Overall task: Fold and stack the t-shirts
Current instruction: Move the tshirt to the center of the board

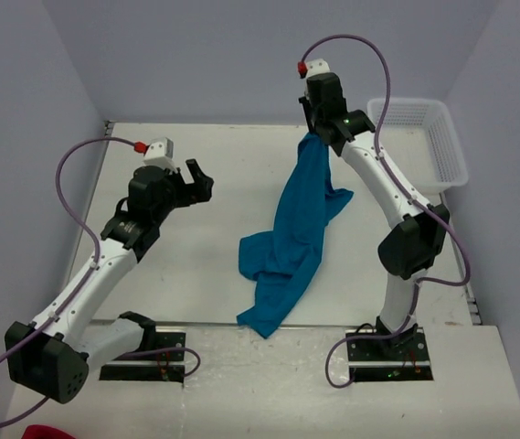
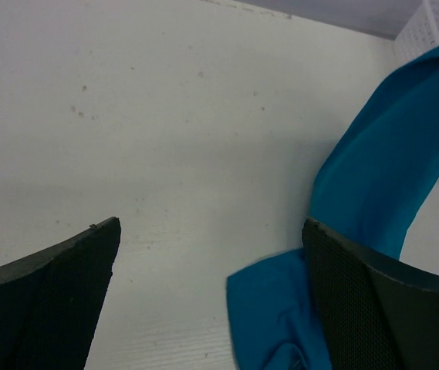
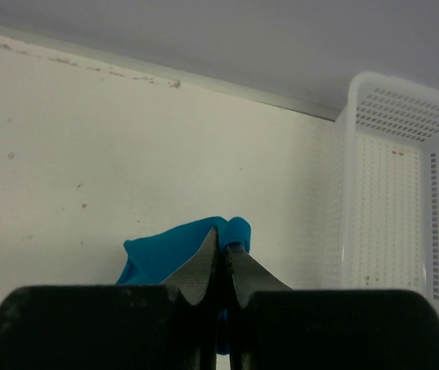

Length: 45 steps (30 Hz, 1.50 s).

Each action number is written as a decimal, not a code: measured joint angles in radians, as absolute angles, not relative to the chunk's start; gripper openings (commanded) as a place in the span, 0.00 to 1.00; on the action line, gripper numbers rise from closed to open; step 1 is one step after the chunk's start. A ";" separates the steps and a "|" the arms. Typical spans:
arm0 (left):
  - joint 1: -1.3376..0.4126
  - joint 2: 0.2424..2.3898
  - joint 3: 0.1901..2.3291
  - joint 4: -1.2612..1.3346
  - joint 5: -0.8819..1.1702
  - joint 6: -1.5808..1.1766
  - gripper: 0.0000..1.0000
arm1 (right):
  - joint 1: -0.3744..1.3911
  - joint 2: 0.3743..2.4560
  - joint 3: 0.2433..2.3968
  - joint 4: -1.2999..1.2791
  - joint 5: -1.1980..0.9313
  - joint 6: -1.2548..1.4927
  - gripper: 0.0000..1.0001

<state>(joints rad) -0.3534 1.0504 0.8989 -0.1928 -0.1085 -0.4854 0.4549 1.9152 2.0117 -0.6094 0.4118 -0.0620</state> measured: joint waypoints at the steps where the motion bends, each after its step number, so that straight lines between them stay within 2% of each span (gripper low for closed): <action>1: -0.353 1.065 0.885 -0.178 -0.075 -0.485 0.98 | 0.444 1.931 2.041 -0.618 0.419 -0.059 0.00; 8: -0.364 1.221 0.803 -0.090 0.136 -0.479 0.89 | 0.397 1.948 2.062 -0.652 0.461 0.012 0.00; 14: -0.440 1.261 0.737 -0.075 0.157 -0.482 0.85 | 0.393 1.940 1.948 -0.673 0.451 0.073 0.00; 20: -0.544 1.291 0.722 -0.065 0.117 -0.496 0.66 | 0.382 1.891 1.817 -0.673 0.418 0.131 0.00; 23: -0.593 1.322 0.717 -0.068 0.086 -0.511 0.62 | 0.378 1.845 1.768 -0.669 0.401 0.151 0.00; 31: -0.706 1.336 0.652 -0.075 -0.016 -0.547 0.61 | 0.378 1.726 1.642 -0.611 0.381 0.172 0.00; 39: -0.838 1.435 0.640 -0.076 -0.095 -0.595 0.59 | 0.378 1.719 1.586 -0.584 0.348 0.193 0.00; 42: -0.858 1.467 0.646 -0.069 -0.117 -0.606 0.53 | 0.378 1.713 1.556 -0.567 0.337 0.201 0.00; 43: -0.859 1.474 0.650 -0.068 -0.121 -0.610 0.42 | 0.378 1.708 1.546 -0.565 0.334 0.202 0.00; 45: -0.860 1.492 0.659 -0.065 -0.134 -0.617 0.32 | 0.378 1.700 1.526 -0.561 0.328 0.202 0.00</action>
<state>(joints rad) -0.8600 1.4921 0.6594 -0.0647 -0.1337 -0.6167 0.3782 1.6997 1.5265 -0.5606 0.3279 0.2024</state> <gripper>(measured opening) 0.399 0.006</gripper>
